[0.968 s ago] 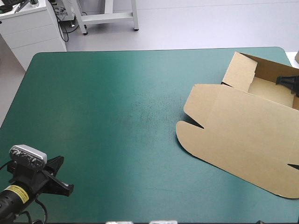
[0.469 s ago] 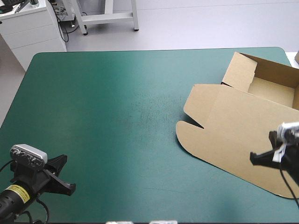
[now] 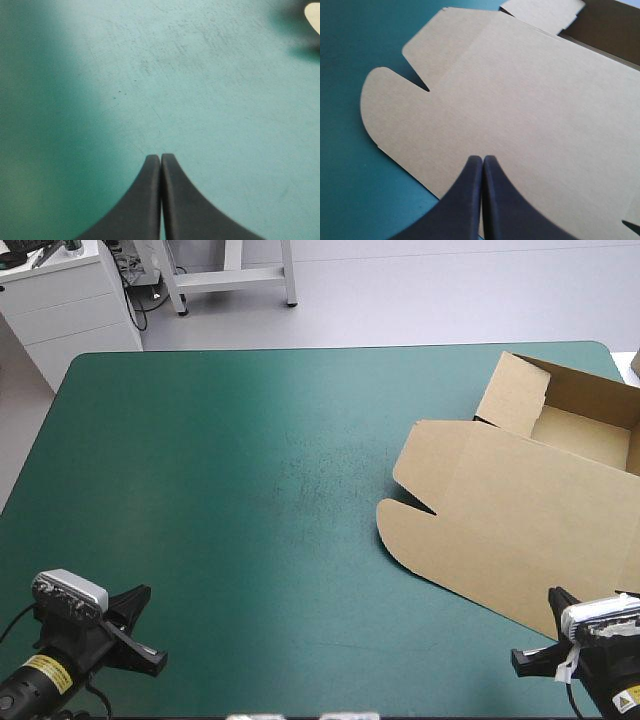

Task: Fold the box

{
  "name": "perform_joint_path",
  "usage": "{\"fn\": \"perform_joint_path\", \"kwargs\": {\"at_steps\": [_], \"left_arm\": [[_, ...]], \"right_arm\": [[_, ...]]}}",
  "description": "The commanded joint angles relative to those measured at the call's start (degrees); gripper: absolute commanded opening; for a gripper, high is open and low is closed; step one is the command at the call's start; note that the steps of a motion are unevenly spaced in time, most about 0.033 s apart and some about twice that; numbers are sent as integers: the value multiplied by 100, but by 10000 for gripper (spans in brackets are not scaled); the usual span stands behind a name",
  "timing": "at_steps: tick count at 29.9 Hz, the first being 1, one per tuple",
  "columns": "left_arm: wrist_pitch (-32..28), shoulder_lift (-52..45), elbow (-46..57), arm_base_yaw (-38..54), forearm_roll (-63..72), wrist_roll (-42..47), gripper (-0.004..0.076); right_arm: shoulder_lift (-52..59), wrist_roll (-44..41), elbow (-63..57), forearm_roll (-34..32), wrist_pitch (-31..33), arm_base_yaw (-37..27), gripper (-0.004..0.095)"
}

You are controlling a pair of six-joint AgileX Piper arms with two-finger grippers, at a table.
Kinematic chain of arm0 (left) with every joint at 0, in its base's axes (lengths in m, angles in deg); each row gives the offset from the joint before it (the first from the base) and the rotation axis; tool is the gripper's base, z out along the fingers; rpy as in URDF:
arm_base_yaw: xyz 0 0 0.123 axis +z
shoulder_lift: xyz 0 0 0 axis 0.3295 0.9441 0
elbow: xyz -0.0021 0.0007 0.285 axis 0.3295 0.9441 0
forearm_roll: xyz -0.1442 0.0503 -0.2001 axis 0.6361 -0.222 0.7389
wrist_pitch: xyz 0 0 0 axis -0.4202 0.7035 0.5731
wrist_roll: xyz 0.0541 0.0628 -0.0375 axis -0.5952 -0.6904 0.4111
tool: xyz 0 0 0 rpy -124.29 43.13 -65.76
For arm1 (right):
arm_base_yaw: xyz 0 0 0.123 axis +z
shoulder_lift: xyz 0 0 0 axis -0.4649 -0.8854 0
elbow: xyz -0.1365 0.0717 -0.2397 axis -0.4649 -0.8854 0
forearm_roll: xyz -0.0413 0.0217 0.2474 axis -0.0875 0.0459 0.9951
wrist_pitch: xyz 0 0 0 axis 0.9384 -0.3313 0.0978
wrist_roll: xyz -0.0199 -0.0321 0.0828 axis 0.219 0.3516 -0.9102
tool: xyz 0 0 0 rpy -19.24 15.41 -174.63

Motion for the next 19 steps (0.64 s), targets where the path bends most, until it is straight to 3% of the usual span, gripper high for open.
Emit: {"fn": "perform_joint_path", "kwargs": {"at_steps": [1, 7, 19], "left_arm": [[-455, -340, 139, -19, 145, -183, -32], [-721, -958, 389, -19, 145, -291, -32], [-596, -1143, 389, -19, 212, -291, -32]], "right_arm": [[-39, 323, 21, 367, -597, 186, -23], [-39, 323, -420, 439, -1004, 439, -23], [-26, 399, -643, 470, -1029, 530, -23]]}}
